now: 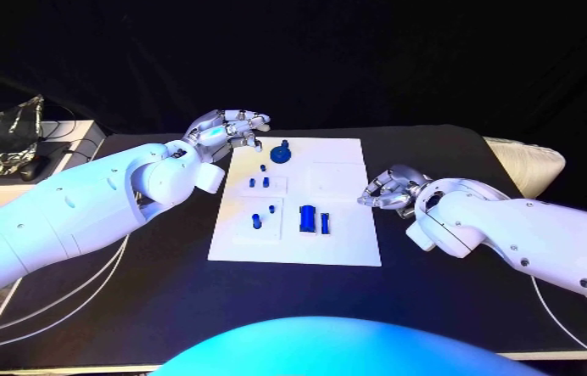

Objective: Assemble the parts on the task board

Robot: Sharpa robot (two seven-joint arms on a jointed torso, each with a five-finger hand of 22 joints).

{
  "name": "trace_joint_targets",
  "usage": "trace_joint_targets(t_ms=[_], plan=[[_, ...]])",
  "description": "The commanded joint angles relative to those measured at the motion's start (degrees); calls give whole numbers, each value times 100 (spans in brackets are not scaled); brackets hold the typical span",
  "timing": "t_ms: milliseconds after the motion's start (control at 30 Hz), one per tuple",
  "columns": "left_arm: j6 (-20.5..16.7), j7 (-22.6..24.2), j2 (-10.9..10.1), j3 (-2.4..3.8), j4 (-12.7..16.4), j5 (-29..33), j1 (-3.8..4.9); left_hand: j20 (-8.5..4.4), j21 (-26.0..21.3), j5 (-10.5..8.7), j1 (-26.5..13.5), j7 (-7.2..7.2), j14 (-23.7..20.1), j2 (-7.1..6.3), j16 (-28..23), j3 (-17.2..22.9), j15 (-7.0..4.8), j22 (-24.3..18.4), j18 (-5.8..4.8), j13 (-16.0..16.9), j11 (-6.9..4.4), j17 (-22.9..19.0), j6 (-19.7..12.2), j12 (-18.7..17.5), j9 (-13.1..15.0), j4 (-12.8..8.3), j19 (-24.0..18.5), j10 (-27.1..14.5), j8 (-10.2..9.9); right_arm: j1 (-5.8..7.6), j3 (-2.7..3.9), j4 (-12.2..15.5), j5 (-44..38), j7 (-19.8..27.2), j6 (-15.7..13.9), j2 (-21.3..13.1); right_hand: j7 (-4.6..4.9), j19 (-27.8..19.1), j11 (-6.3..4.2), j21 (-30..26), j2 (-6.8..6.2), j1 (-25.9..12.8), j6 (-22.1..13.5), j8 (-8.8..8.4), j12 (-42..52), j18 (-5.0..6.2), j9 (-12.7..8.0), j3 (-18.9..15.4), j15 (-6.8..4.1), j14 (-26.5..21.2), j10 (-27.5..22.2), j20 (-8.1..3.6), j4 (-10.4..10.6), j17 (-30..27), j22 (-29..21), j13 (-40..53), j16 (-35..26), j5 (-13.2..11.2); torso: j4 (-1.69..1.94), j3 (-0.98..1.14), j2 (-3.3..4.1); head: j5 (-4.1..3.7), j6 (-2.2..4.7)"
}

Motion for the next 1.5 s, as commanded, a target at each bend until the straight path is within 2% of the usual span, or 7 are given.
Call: trace_joint_targets(t_ms=[33,167,367,700,967,1200,1500], plan=[[-10,150,29,4,-26,11,0,9,-23,-10,11,-6,-40,6,-27,2,0,-8,32,-4,-10,5,-47,16,-8,25,45,-31,30,6,3,-44,72,577,-428,41,-18,418,-2,38,-5,61,95,33,30,38,0,-1,-12,553,574,15,-48,1222,1283,1471,15,-104,-31,21,-18,2,0],[-2,160,55,4,-57,13,0,9,-23,-10,11,-6,-40,6,-27,2,0,-8,32,-4,-10,5,-47,16,-8,25,45,-31,30,-18,0,-137,-161,439,-515,196,-92,429,-62,83,-46,146,251,140,61,31,37,26,-57,558,591,-14,-119,1242,1295,1489,22,-302,-13,19,-11,-10,0],[9,170,72,4,-67,7,-1,8,-25,-9,25,-9,-39,11,-26,5,-2,-10,33,-3,-13,6,-42,22,-8,24,48,-26,36,-157,-8,-284,-702,141,-727,495,-216,437,-167,103,-136,237,452,405,86,27,148,52,-145,561,605,-91,-190,1255,1301,1503,26,-688,14,12,19,-19,0],[18,172,67,4,-62,-36,-1,7,-27,-8,34,-11,-38,12,-26,6,-4,-11,34,-2,-15,6,-39,25,-8,23,51,-22,40,-353,-15,-465,-1629,-197,-1017,849,-319,461,-259,205,-248,277,479,904,95,8,426,-47,-227,571,609,-171,-187,1297,1327,1508,41,-1041,13,8,19,-23,0],[34,164,74,4,-63,-56,-1,7,-27,-8,34,-11,-38,12,-26,6,-4,-11,34,-2,-15,6,-39,25,-8,23,51,-22,40,-463,-25,-575,-2192,-328,-1064,1070,-330,473,-270,262,-274,285,464,989,95,-2,470,-123,-236,579,609,-181,-179,1331,1341,1508,55,-1058,19,5,27,-36,0],[41,154,68,4,-60,-67,-1,7,-27,-8,34,-11,-38,12,-26,6,-4,-11,34,-2,-15,6,-39,25,-8,23,51,-22,40,-546,-39,-652,-2450,-356,-868,1212,-338,476,-279,276,-306,329,427,1075,95,-5,512,-256,-246,580,609,-192,-177,1337,1344,1508,57,-1072,28,-8,35,-43,0],[45,150,61,4,-50,-77,-1,7,-27,-8,34,-11,-38,12,-26,6,-4,-11,34,-2,-15,6,-39,25,-8,23,51,-22,40,-630,-48,-755,-2591,-390,-744,1322,-341,476,-282,279,-302,360,411,1108,95,-6,525,-320,-249,580,609,-196,-172,1339,1345,1508,58,-1072,40,-10,40,-39,0]])
